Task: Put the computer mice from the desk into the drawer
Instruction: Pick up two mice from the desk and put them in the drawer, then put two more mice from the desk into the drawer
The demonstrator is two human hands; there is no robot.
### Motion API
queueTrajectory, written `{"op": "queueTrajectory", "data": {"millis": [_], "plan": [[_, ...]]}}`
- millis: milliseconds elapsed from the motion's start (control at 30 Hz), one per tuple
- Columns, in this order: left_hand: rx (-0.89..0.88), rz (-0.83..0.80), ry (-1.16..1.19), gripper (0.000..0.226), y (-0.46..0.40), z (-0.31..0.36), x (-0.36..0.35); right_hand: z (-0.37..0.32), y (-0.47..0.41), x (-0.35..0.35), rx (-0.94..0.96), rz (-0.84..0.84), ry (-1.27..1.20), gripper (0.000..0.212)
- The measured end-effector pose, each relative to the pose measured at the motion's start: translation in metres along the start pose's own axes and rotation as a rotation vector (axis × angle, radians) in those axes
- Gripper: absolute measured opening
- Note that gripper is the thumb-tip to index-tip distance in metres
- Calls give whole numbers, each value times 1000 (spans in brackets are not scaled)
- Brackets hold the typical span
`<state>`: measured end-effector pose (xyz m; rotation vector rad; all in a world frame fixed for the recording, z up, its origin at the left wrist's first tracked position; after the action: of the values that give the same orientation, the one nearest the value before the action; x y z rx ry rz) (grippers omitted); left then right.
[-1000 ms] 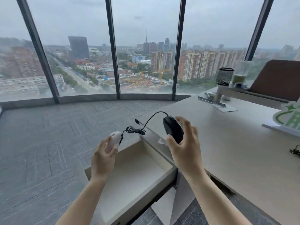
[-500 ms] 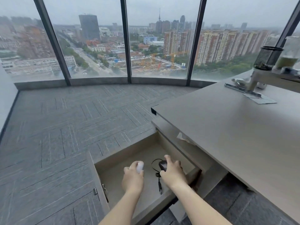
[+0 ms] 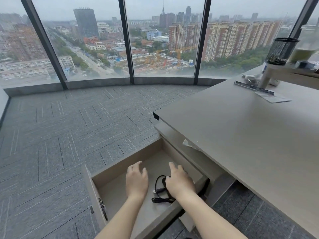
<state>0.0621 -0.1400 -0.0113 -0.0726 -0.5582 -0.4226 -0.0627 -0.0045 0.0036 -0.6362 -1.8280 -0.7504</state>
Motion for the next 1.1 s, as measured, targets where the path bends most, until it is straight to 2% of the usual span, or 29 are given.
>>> {"op": "queueTrajectory", "data": {"millis": [167, 300, 500, 633, 700, 767, 833, 933, 1033, 1100], "plan": [[-258, -4, 230, 28, 28, 114, 0, 19, 59, 106, 129, 375, -222, 36], [-434, -113, 315, 24, 89, 200, -33, 73, 123, 189, 130, 683, -264, 26], [-604, -452, 343, 23, 207, 298, -147, 234, 219, 262, -145, 986, -195, 20], [-651, -709, 283, 28, 291, 339, -231, 358, 284, 280, -396, 1139, -89, 28], [-645, -813, 224, 35, 326, 351, -269, 419, 310, 278, -576, 1113, -59, 32], [-656, -874, 166, 44, 356, 363, -300, 473, 325, 268, -736, 987, -32, 41], [-684, -894, 122, 51, 381, 376, -325, 510, 331, 256, -817, 836, -22, 51], [-708, -878, -6, 58, 406, 390, -356, 535, 332, 238, -839, 702, -72, 66], [-819, -803, -223, 54, 421, 404, -379, 532, 328, 235, -747, 735, -103, 62], [-840, -775, -274, 44, 425, 410, -390, 529, 326, 235, -716, 739, -95, 59]]}}
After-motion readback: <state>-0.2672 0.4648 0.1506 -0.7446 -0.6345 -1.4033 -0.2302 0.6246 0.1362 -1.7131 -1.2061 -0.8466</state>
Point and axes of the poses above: each hand's wrist, its own y-axis away from the middle knuckle, its own x-axis out of the back of the hand, z = x × y, the point moved 10 cm from there along -y, towards the middle knuckle, and after that the axes turned 8 degrees about y, right-handed, at the moved point
